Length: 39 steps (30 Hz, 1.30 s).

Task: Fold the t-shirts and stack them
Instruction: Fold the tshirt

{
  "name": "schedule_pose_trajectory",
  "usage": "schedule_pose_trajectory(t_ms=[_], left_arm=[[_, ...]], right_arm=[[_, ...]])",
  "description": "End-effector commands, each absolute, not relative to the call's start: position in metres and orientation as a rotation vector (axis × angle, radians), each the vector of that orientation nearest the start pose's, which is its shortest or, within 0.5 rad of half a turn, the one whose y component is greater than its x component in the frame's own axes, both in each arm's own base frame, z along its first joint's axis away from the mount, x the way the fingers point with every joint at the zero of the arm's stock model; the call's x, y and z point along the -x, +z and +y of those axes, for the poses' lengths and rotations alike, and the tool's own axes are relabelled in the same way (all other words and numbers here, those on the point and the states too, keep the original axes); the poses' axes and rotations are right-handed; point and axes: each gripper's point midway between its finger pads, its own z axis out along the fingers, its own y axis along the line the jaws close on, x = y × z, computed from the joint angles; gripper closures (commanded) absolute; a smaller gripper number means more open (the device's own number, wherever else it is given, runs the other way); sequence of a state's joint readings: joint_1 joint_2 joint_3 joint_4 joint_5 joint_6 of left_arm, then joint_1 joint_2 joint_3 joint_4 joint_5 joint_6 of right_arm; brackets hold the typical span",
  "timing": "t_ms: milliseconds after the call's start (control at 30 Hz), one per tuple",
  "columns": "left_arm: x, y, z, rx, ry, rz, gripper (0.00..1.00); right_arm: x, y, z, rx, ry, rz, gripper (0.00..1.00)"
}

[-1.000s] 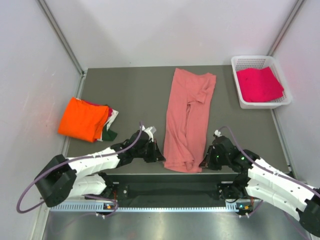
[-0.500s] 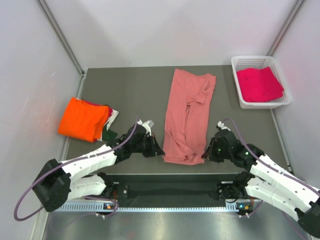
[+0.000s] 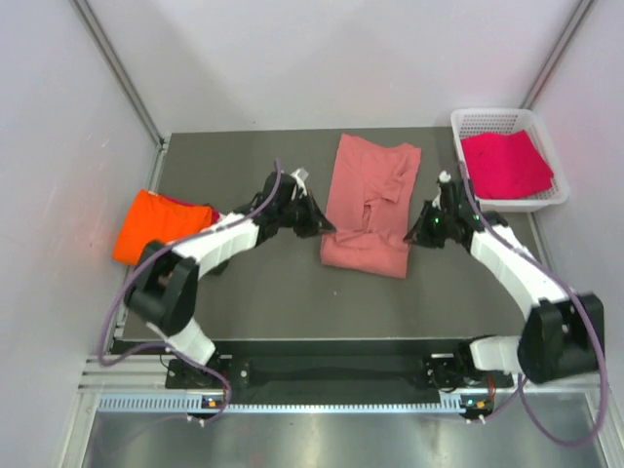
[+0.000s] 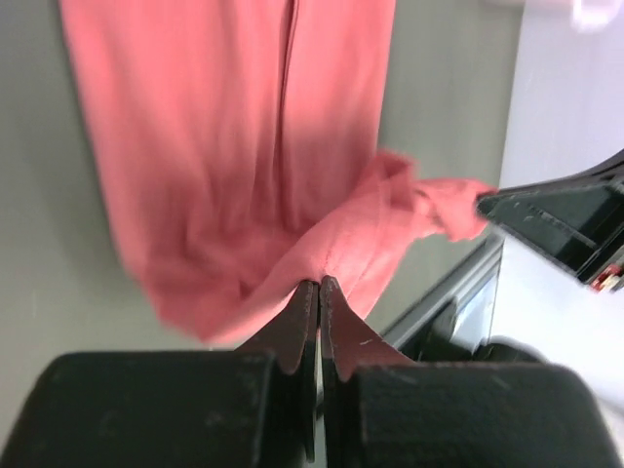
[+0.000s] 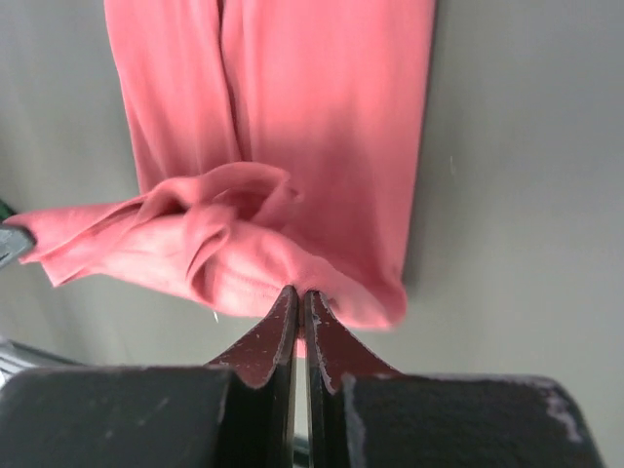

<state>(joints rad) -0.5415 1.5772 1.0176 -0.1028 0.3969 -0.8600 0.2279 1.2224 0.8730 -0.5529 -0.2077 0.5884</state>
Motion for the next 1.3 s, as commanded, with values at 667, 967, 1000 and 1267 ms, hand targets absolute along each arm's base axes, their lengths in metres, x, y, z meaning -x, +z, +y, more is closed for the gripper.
schedule_pose_trajectory(t_ms=[667, 967, 1000, 1267], left_arm=[[-0.508, 0.13, -0.319, 0.263, -1.353, 2.334, 1.0], [-0.524, 0.122, -0.304, 0.161, -1.176, 2.352, 0.01], [-0.516, 0.129, -0.297, 0.155, -1.141, 2.35, 0.01], [-0.459, 0.121, -0.24, 0.157, -0.841, 2.367, 0.01]], right_arm=[[-0.468, 0.109, 0.097, -0.462, 0.687, 2.449, 1.0], [-0.472, 0.132, 0.077, -0.542, 0.596, 2.278, 0.0], [-0.468, 0.137, 0.075, -0.531, 0.58, 2.266, 0.0], [-0.4, 0.157, 0.055, -0.552, 0.469, 2.149, 0.0]])
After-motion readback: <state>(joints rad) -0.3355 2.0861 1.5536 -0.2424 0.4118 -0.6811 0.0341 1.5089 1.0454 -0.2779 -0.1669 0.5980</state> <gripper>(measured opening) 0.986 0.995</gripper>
